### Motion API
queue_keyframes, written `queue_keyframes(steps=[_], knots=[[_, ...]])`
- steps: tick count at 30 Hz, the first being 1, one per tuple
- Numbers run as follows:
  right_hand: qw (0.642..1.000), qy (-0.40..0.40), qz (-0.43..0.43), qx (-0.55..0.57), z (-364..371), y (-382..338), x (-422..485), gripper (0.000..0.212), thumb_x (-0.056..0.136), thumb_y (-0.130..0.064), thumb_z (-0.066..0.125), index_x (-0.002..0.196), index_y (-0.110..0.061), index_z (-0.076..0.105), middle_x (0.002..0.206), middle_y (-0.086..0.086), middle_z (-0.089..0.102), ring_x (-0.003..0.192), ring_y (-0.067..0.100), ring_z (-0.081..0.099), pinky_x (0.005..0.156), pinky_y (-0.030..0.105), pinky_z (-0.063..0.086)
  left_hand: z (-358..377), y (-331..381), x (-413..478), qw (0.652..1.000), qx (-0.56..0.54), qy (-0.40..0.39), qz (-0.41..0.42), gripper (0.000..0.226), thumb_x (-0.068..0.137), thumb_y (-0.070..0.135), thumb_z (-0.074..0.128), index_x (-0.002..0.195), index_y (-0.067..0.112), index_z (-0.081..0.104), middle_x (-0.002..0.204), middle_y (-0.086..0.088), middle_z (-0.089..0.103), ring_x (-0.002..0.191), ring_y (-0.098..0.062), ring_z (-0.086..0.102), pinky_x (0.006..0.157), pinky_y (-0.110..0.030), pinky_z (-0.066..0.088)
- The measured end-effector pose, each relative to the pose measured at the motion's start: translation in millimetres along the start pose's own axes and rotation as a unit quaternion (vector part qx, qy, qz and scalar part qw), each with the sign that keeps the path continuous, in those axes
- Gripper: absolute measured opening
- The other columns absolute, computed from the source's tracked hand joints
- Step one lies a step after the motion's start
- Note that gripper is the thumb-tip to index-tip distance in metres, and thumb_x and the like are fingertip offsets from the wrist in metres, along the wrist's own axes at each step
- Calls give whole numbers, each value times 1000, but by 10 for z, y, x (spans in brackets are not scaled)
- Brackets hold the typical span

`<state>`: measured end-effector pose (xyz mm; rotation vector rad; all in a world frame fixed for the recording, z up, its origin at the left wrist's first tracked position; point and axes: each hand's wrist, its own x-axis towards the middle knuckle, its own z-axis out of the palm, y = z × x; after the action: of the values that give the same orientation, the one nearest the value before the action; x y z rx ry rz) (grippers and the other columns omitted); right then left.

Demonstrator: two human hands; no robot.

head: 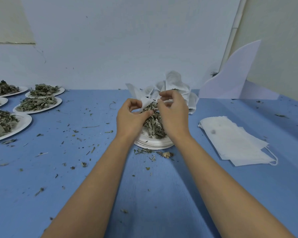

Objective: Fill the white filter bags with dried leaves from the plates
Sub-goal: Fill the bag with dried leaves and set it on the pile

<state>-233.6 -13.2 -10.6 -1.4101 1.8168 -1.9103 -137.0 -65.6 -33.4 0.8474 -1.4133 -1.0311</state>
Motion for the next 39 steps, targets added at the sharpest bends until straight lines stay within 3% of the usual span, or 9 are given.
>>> queue_keyframes(steps=[4,7,14,21,27,29,31,34,39], knots=[[993,2,-54,-107,-28,81,-5,21,91,-12,56,108,-17,67,107,-3,65,95,11,59,85,26,47,18,25,-16,1000,-2,-28,1,34,69,6,81,79,25,55,90,6,66,76,-15,67,82,-40,56],[988,13,-72,-136,-39,93,-12,19,90,-9,56,100,-13,71,98,-2,68,95,14,60,84,26,45,4,35,-15,999,-1,-36,1,33,70,5,81,78,24,56,87,5,67,72,-12,66,81,-39,57],[979,11,-111,-173,-61,112,-7,15,92,-12,56,100,-12,68,99,-1,68,97,17,59,83,32,46,-11,60,-16,999,-21,-43,-15,31,70,4,81,78,24,58,81,7,69,65,-6,65,71,-32,57],[955,-29,-181,-233,-22,156,-61,11,89,-8,57,95,-4,65,91,9,64,88,22,55,75,27,38,39,98,-9,996,-5,86,8,28,71,7,78,74,26,58,81,12,64,81,-2,63,72,-16,50],[946,-33,-178,-269,-16,129,-48,9,87,-10,54,92,-7,60,89,6,60,85,22,51,70,36,41,81,147,-9,992,-15,122,-3,23,71,8,76,70,26,62,76,13,66,81,-7,64,75,-21,52],[964,-39,-144,-219,-14,121,-51,8,88,-10,52,93,-10,59,92,2,61,87,19,54,72,36,44,57,159,15,995,7,101,-4,21,71,10,76,69,27,63,76,13,66,82,-9,65,75,-21,53],[993,-48,-59,-93,-28,95,-39,8,89,-10,53,90,-16,58,89,-8,63,86,6,59,74,24,46,18,159,44,998,24,63,-20,21,71,10,76,67,27,65,77,12,68,83,-11,67,80,-29,55],[998,-46,24,28,-55,79,0,15,87,-13,60,82,-26,58,81,-16,61,77,-7,59,68,10,44,-16,155,33,999,29,24,-36,22,70,10,79,66,28,66,78,9,70,83,-13,68,84,-36,55],[999,-30,18,1,-96,135,33,12,89,-14,60,84,-26,63,80,-16,62,80,-1,60,72,17,47,-25,171,-3,998,35,-26,-35,18,70,10,80,71,24,68,83,5,72,85,-14,69,85,-35,55]])
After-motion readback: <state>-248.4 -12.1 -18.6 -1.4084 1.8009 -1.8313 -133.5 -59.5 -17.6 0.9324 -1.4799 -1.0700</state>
